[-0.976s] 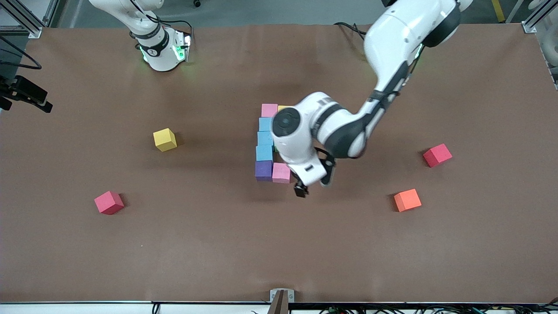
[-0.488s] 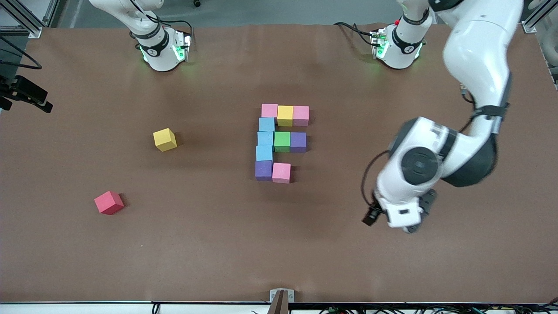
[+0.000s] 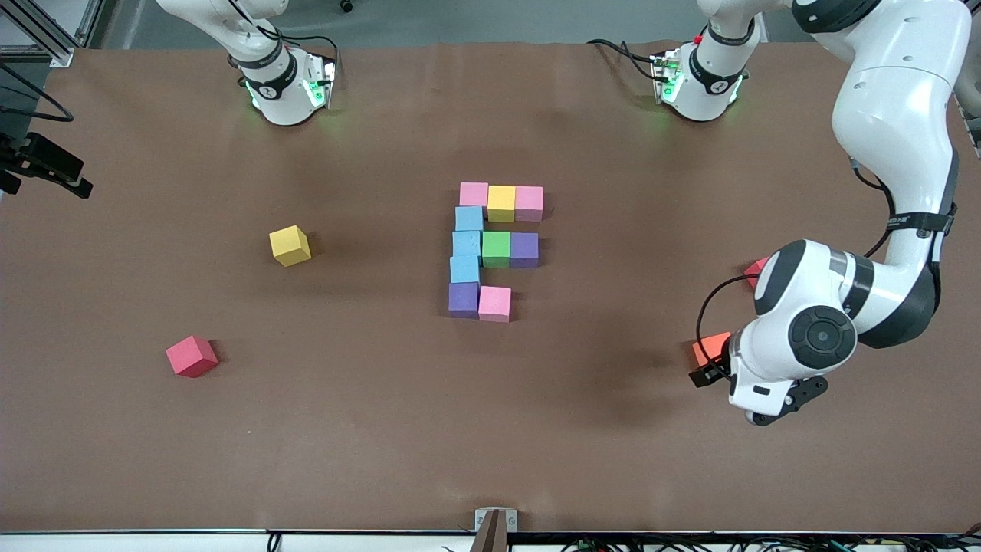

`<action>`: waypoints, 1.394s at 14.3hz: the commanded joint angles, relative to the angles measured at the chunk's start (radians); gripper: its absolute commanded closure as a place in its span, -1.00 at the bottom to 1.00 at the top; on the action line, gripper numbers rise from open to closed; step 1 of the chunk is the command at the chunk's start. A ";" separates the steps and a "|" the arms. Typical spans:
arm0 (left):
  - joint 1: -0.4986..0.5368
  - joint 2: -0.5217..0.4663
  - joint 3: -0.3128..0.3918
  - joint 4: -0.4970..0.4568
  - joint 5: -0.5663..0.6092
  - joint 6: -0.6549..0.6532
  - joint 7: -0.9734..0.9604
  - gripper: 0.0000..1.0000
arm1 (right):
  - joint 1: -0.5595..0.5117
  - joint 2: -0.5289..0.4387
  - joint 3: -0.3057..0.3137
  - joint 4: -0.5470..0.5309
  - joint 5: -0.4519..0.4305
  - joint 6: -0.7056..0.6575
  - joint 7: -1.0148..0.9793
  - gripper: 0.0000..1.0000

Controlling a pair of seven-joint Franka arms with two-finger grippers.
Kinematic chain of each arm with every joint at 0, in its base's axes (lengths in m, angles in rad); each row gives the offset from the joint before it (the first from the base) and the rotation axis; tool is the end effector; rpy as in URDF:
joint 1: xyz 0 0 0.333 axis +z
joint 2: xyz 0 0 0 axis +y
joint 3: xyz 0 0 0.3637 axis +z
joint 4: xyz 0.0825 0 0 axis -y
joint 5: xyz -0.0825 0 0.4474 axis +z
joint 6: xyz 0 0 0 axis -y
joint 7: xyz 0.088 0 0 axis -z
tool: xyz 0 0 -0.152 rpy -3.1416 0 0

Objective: Arrange 11 blocks into digit 3
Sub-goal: 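Move the left gripper to the orange cube and grasp it, then place the orange cube beside the pink cube with the left gripper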

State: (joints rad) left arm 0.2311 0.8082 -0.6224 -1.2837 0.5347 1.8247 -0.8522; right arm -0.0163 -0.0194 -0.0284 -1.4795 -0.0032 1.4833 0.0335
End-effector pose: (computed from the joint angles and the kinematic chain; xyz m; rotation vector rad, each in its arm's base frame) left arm 0.7990 -0.1403 0.2782 -2.9525 -0.6266 0.0949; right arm 0.6018 -0.0276 0.6797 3.1362 -0.1232 0.0364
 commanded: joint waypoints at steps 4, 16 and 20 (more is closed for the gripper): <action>0.128 -0.093 -0.014 -0.318 0.076 0.330 0.096 -0.98 | -0.010 0.003 0.008 0.008 0.002 -0.001 0.002 -1.00; 0.163 -0.004 -0.007 -0.365 0.146 0.407 0.079 -0.75 | -0.010 0.003 0.008 0.008 0.002 0.000 0.002 -1.00; 0.145 -0.012 -0.011 -0.361 0.099 0.407 -0.025 0.45 | -0.010 0.003 0.008 0.008 0.002 0.000 0.002 -1.00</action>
State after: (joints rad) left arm 0.3813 0.8135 -0.6257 -1.6364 0.6563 2.2236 -0.8056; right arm -0.0163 -0.0193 -0.0284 -1.4793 -0.0032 1.4839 0.0335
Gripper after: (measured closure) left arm 0.335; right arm 0.000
